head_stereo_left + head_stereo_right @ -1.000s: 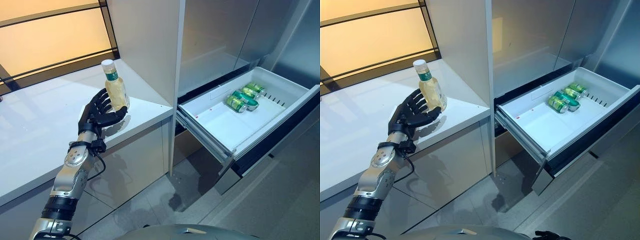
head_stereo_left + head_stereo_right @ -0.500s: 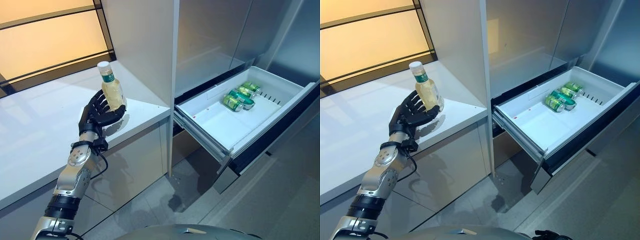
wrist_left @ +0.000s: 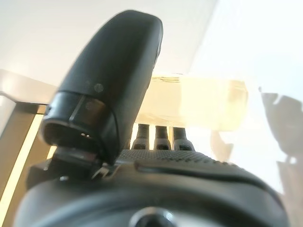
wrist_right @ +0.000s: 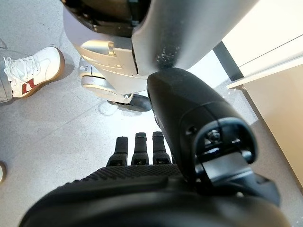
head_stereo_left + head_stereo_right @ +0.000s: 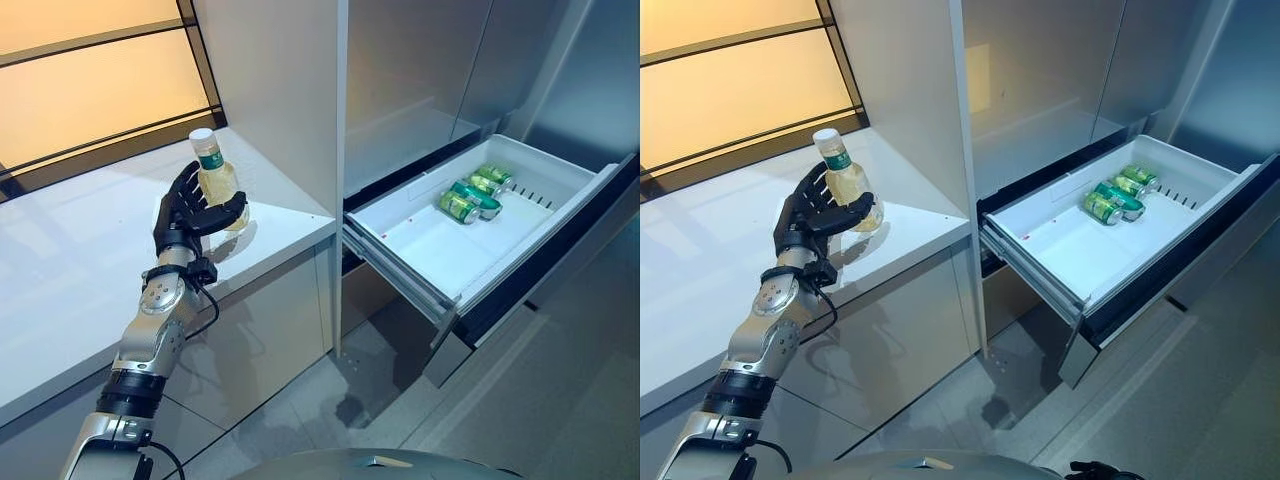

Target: Put drinks into fridge and close the fridge

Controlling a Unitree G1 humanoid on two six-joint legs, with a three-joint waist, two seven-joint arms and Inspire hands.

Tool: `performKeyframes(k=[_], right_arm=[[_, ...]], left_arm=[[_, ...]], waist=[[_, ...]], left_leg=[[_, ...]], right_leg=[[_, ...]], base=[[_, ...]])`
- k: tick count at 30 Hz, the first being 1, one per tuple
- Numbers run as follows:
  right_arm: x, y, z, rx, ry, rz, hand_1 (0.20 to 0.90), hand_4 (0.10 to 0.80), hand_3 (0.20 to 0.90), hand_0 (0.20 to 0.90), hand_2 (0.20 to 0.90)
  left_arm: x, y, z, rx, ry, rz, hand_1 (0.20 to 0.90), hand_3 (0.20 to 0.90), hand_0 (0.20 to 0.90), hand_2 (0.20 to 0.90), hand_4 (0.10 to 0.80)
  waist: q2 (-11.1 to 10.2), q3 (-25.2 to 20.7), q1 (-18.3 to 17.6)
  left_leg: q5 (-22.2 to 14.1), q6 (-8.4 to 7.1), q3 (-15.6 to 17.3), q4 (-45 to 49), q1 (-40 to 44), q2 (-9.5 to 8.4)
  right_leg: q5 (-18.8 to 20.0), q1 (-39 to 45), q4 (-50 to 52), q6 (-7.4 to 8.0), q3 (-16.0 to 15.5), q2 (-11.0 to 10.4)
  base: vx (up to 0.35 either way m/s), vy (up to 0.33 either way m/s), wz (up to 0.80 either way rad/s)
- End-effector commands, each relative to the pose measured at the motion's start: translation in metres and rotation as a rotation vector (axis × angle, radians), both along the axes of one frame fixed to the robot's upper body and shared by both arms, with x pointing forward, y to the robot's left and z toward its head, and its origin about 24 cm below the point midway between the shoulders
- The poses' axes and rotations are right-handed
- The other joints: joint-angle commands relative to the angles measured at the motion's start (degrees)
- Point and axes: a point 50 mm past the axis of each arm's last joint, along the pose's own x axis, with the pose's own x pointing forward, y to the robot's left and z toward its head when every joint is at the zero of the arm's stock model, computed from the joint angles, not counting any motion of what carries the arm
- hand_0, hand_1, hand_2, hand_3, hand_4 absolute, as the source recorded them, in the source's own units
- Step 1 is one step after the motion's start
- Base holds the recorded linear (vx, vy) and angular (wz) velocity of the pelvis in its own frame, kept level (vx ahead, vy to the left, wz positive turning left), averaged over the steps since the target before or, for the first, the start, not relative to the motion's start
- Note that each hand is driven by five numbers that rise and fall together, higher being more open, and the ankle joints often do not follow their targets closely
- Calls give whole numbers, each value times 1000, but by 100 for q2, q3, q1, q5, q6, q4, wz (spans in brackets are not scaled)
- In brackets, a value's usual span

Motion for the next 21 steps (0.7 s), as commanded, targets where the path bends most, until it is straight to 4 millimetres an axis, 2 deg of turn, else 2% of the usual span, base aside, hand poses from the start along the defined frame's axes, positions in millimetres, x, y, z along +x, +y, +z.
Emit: performKeyframes(k=[1,10,21], right_arm=[[19,22,-2,63,-41,75,900,800,900,900,900],[18,21,-3,62,-34,83,900,800,900,900,900],[17,19,-3,59,-25,101,900,800,900,900,900]], left_arm=[[26,12,81,74,-337,68,900,900,900,900,800],[34,16,86,69,-331,80,900,900,900,900,800],[46,18,79,3,-272,63,900,900,900,900,800]], waist=[[-175,-112,-59],[-157,-153,-113],[-136,-184,-202]], left_leg=[[-612,281,62,37,79,-368],[-631,278,90,35,102,-368],[-646,272,142,42,123,-363]], right_leg=[[-179,-57,218,383,212,-129],[-183,-58,225,390,249,-123],[-185,-76,246,404,298,-121]], base=[[0,0,0],[0,0,0],[8,2,-2]])
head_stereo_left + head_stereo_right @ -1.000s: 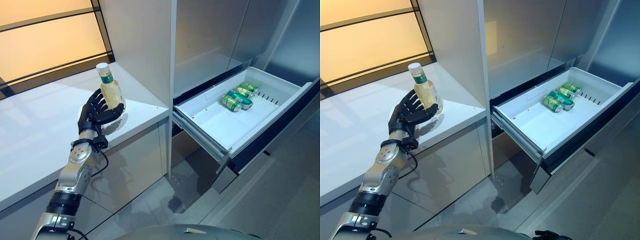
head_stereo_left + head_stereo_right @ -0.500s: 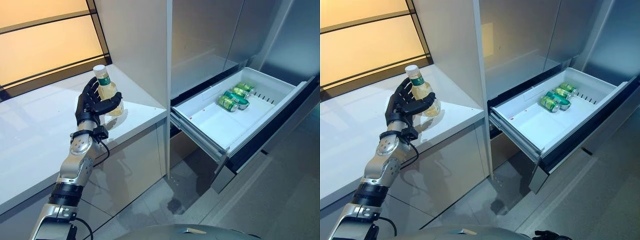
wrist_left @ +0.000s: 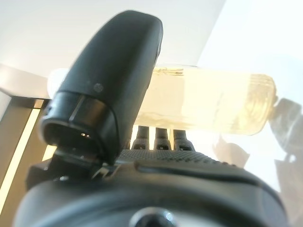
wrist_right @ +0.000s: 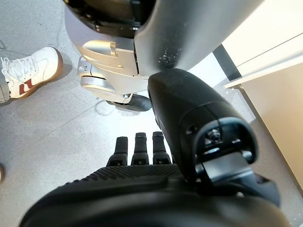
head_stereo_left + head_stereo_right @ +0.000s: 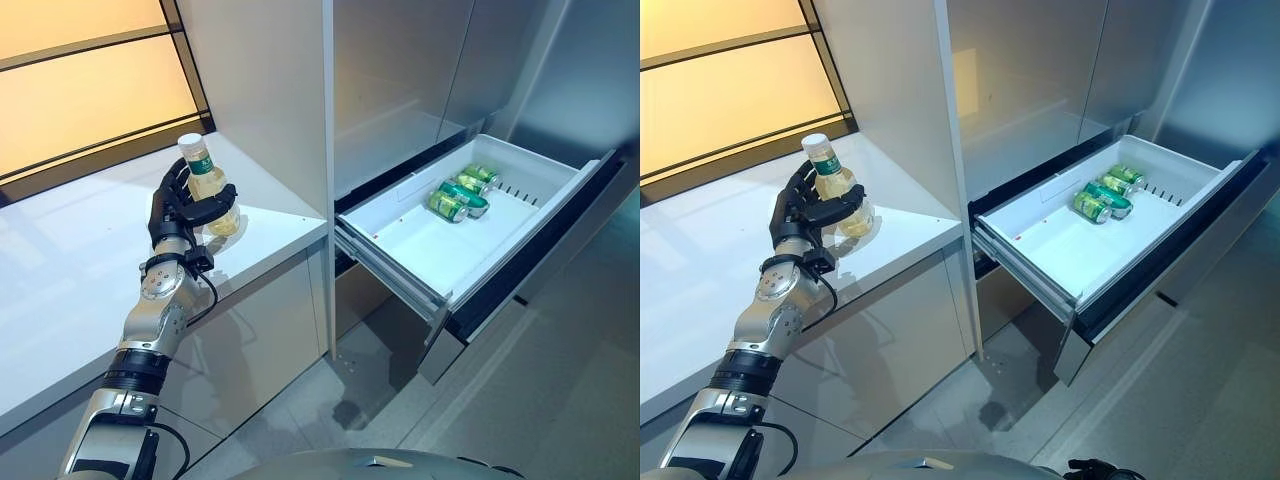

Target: Put drinks into fridge and close the fridge

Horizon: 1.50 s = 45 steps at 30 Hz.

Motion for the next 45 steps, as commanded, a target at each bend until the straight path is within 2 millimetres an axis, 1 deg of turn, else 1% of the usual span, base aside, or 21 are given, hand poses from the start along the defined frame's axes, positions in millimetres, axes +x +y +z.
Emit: performKeyframes(k=[1,4,5,6,7,8,9,10,11,15,23,27,30,31,32,34,36,38,39,41,45], right_arm=[[14,18,-3,60,-21,68,900,800,900,900,900],[13,17,-3,60,-16,74,900,800,900,900,900],[13,17,-3,60,-15,75,900,800,900,900,900],[13,17,-3,60,-15,78,900,800,900,900,900],[13,17,-2,59,-15,80,900,800,900,900,900],[13,17,-2,59,-15,81,900,800,900,900,900],[13,17,-2,59,-15,82,900,800,900,900,900],[13,16,-2,60,-15,83,900,800,900,900,900],[14,16,-2,60,-14,83,900,800,900,900,900],[13,17,-2,60,-11,85,900,800,900,900,900],[14,17,-2,63,-11,95,900,800,900,900,900],[14,17,-2,56,-5,166,900,800,900,900,900],[23,20,0,64,-23,356,900,800,900,900,900],[29,25,2,101,-34,439,900,800,900,900,900],[30,26,2,108,-34,457,900,800,900,900,900],[43,39,5,142,-65,632,900,800,900,900,900],[55,51,9,154,-92,762,900,800,900,900,900],[63,57,13,158,-114,832,900,800,900,900,900],[73,65,17,161,-153,902,900,800,900,900,900],[87,72,25,144,-207,983,900,800,900,900,900],[105,80,35,87,-288,1065,900,800,900,900,900]], left_arm=[[29,6,83,21,-304,-6,900,900,900,900,800],[32,7,82,2,-303,-11,900,900,900,900,800],[33,7,82,-4,-304,-10,839,829,839,839,729],[34,6,82,-20,-305,-14,707,675,707,707,575],[34,6,82,-27,-306,-14,549,491,549,549,391],[35,6,82,-33,-304,-13,507,442,507,507,342],[35,7,81,-38,-302,-13,493,425,493,493,325],[35,7,80,-41,-301,-12,371,282,371,371,182],[36,6,80,-45,-297,-13,300,200,300,300,100],[37,6,75,-67,-291,-17,300,200,300,300,100],[38,5,78,-66,-316,-7,300,200,300,300,100],[38,4,82,-49,-340,-18,300,200,300,300,100],[37,0,90,-29,-362,-44,300,200,300,300,100],[36,-3,93,-18,-370,-62,300,200,300,300,100],[36,-3,93,-16,-371,-65,300,200,300,300,100],[35,-8,97,-3,-388,-94,300,200,300,300,100],[33,-15,101,5,-406,-120,300,200,300,300,100],[31,-21,103,10,-418,-146,300,200,300,300,100],[29,-28,106,21,-436,-180,300,200,300,300,100],[26,-34,109,30,-458,-218,300,200,300,300,100],[20,-47,116,46,-493,-288,300,200,300,300,100]], waist=[[-119,-156,-57],[-114,-174,-75],[-113,-174,-79],[-111,-171,-87],[-111,-170,-92],[-111,-171,-95],[-111,-175,-100],[-111,-178,-103],[-110,-182,-104],[-116,-189,-112],[-123,-216,-124],[-128,-221,-111],[-143,-201,-76],[-151,-189,-58],[-152,-187,-58],[-156,-179,-18],[-170,-166,38],[-178,-159,80],[-192,-152,129],[-202,-141,175],[-216,-131,259]], left_leg=[[-632,267,62,41,83,-366],[-638,268,59,45,86,-373],[-640,268,61,45,89,-372],[-646,268,64,44,92,-372],[-645,269,65,45,94,-371],[-644,267,69,46,95,-369],[-647,264,70,46,93,-370],[-647,264,72,46,92,-370],[-647,263,76,48,90,-368],[-651,265,79,51,96,-368],[-646,258,90,47,83,-365],[-640,261,71,45,74,-373],[-640,256,50,49,68,-371],[-637,253,31,51,70,-373],[-636,253,25,51,71,-374],[-623,247,-6,55,54,-381],[-616,243,-53,54,42,-386],[-610,242,-79,56,33,-388],[-604,242,-113,52,19,-394],[-598,242,-148,50,3,-408],[-581,242,-204,41,-14,-420]], right_leg=[[-202,-74,249,402,210,-121],[-203,-75,249,405,229,-115],[-205,-75,250,404,232,-114],[-210,-74,253,403,234,-114],[-207,-75,256,404,240,-113],[-207,-75,256,404,246,-111],[-211,-77,256,405,252,-109],[-211,-78,256,406,254,-108],[-213,-83,261,406,252,-110],[-217,-79,266,403,255,-108],[-203,-101,265,417,258,-113],[-197,-104,259,415,256,-112],[-194,-95,251,416,234,-123],[-193,-89,252,414,224,-123],[-193,-86,251,413,220,-124],[-196,-89,256,411,194,-132],[-201,-87,254,407,153,-144],[-203,-77,249,406,119,-157],[-201,-69,234,408,82,-171],[-204,-74,239,416,46,-184],[-199,-62,224,411,2,-196]], base=[[15,1,-6],[22,2,-10],[17,2,-6],[0,0,0],[0,0,0],[0,0,0],[0,0,0],[0,0,0],[0,0,0],[0,0,0],[0,0,0],[0,0,0],[0,0,0],[0,0,0],[0,0,0],[0,0,0],[0,0,0],[-15,-3,2],[-42,-8,4],[-44,-1,7],[-29,9,14]])
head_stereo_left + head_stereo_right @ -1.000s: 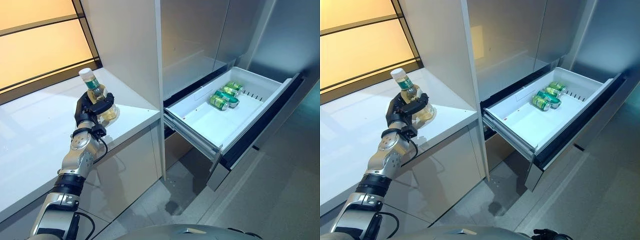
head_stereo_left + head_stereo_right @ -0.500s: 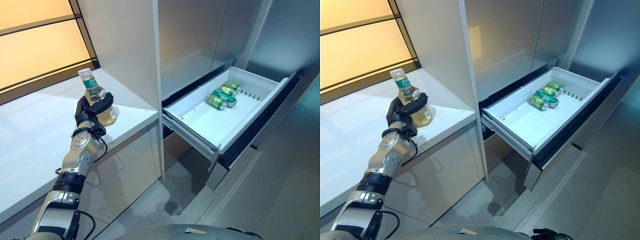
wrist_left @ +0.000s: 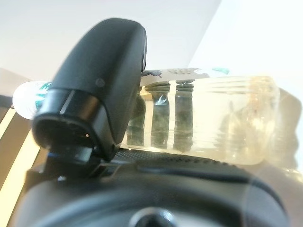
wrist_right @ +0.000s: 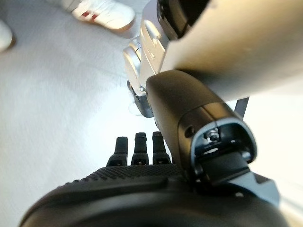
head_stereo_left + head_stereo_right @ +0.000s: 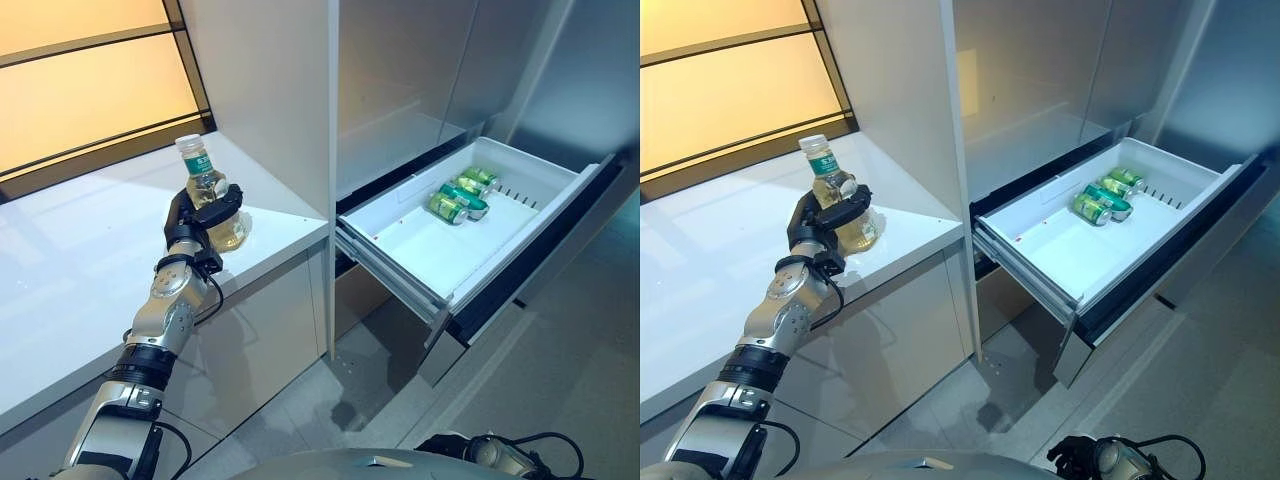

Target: Put drinks into fridge and close the fridge

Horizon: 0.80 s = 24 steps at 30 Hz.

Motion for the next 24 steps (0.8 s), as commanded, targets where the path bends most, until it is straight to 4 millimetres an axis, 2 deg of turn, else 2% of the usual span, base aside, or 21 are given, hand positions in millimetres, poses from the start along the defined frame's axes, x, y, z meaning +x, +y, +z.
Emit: performKeyframes(k=[1,6,8,9,13,16,24], right_arm=[[62,59,23,181,-246,148,900,800,900,900,900],[93,77,49,261,-377,223,900,800,900,900,900],[92,78,52,303,-427,253,900,800,900,900,900],[85,80,46,312,-451,269,900,800,900,900,900],[84,95,51,348,-524,323,900,800,900,900,900],[95,114,76,406,-605,384,900,800,900,900,900],[116,139,128,561,-737,433,900,800,900,900,900]], left_arm=[[10,-31,129,88,-556,-172,300,200,300,300,100],[-2,-45,142,87,-629,-283,300,200,300,300,100],[-6,-46,141,67,-653,-324,300,200,300,300,100],[-9,-48,140,57,-668,-349,300,200,300,300,100],[-16,-54,155,19,-709,-421,300,200,300,300,100],[-24,-58,164,-4,-750,-480,300,200,300,300,100],[-45,-71,162,-69,-830,-673,300,200,300,300,100]], waist=[[-148,-107,87],[-170,-83,169],[-154,-69,193],[-130,-61,214],[-73,-47,244],[-72,-19,250],[-107,86,297]], left_leg=[[-548,233,-167,25,-2,-417],[-513,238,-230,18,-42,-441],[-492,242,-265,15,-64,-447],[-496,258,-269,15,-79,-453],[-519,295,-264,15,-86,-486],[-505,279,-249,15,-91,-486],[-448,270,-301,15,-89,-493]], right_leg=[[-209,-61,231,411,41,-189],[-195,-67,229,413,-26,-208],[-184,-84,249,406,-24,-194],[-186,-99,255,423,-38,-198],[-198,-54,192,436,-88,-236],[-181,-51,188,464,-114,-264],[-141,-61,225,465,-132,-281]], base=[[-35,8,9],[-43,4,3],[-53,19,9],[-72,51,12],[-44,48,9],[-55,16,5],[-40,8,6]])
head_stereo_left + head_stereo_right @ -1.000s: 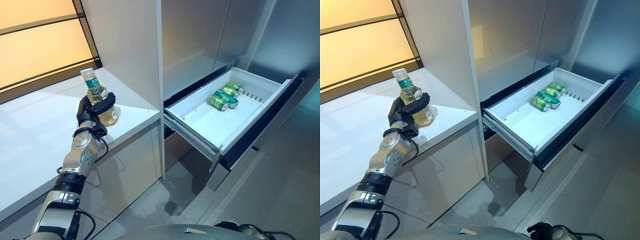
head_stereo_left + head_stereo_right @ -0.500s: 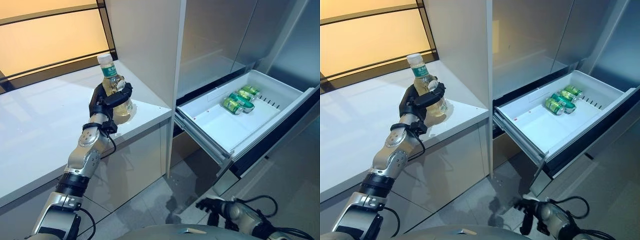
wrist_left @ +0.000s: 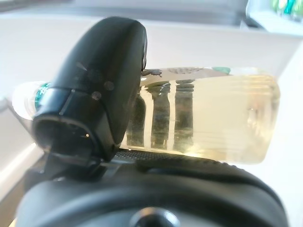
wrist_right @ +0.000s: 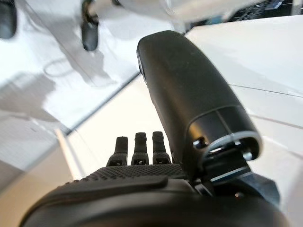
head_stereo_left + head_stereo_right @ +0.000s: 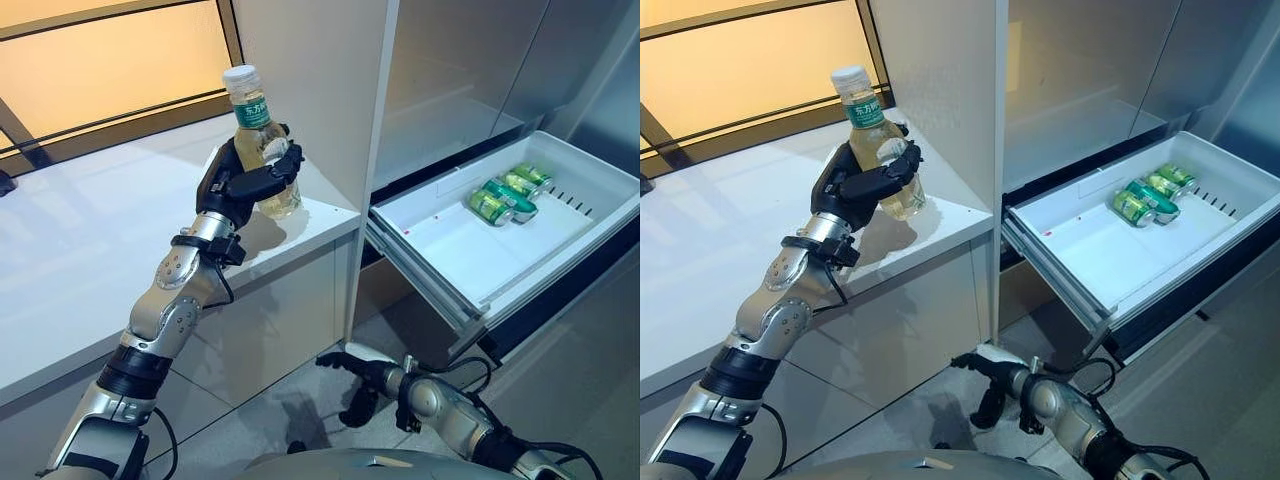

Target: Put drinks into fridge and close the fridge

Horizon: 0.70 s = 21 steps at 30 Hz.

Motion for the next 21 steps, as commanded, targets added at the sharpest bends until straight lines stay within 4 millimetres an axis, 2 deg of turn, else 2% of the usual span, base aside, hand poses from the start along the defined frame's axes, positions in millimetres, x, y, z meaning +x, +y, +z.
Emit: performKeyframes(k=[1,4,5,8,9,14,16,17,21], right_arm=[[26,27,54,215,-130,87,900,800,900,900,900],[29,30,77,316,-113,142,900,800,900,900,900],[30,30,90,357,-104,165,900,800,900,900,900],[32,27,109,404,-116,212,900,800,900,900,900],[31,25,124,434,-133,266,900,800,900,900,900],[33,17,173,569,-171,382,900,800,900,900,900],[33,16,180,599,-170,399,900,800,900,900,900],[31,14,196,676,-157,450,900,800,900,900,900],[30,7,217,813,-126,499,900,800,900,900,900]], left_arm=[[-25,-14,84,-119,-469,-195,300,200,300,300,100],[-33,-18,80,-129,-476,-274,300,200,300,300,100],[-36,-19,77,-128,-475,-297,300,200,300,300,100],[-40,-18,72,-119,-482,-328,300,200,300,300,100],[-43,-16,70,-109,-489,-334,300,200,300,300,100],[-48,-12,66,-95,-502,-372,300,200,300,300,100],[-48,-12,65,-93,-503,-377,300,200,300,300,100],[-49,-10,63,-88,-513,-386,300,200,300,300,100],[-52,-7,64,-74,-544,-404,300,200,300,300,100]], waist=[[-147,-196,-8],[-171,-176,-5],[-181,-167,-12],[-196,-155,-25],[-203,-154,-35],[-235,-178,-59],[-238,-183,-64],[-249,-204,-78],[-263,-229,-79]], left_leg=[[-506,255,-30,8,58,-395],[-500,264,-28,8,79,-398],[-497,261,-21,8,85,-396],[-490,259,-2,8,98,-394],[-489,261,13,8,109,-387],[-431,260,54,8,81,-384],[-434,257,62,8,87,-382],[-439,260,73,8,89,-383],[-449,259,99,8,98,-372]], right_leg=[[-93,-55,207,396,160,-193],[-87,-41,219,395,156,-195],[-80,-39,223,397,160,-192],[-71,-36,235,398,163,-190],[-61,-35,239,400,163,-192],[-5,-86,260,391,176,-190],[-6,-83,260,389,178,-189],[2,-85,253,389,192,-184],[4,-82,248,390,180,-185]], base=[[-40,5,5],[0,0,0],[0,0,0],[0,0,0],[-52,11,0],[-19,3,0],[0,0,0],[0,0,0],[0,0,0]])
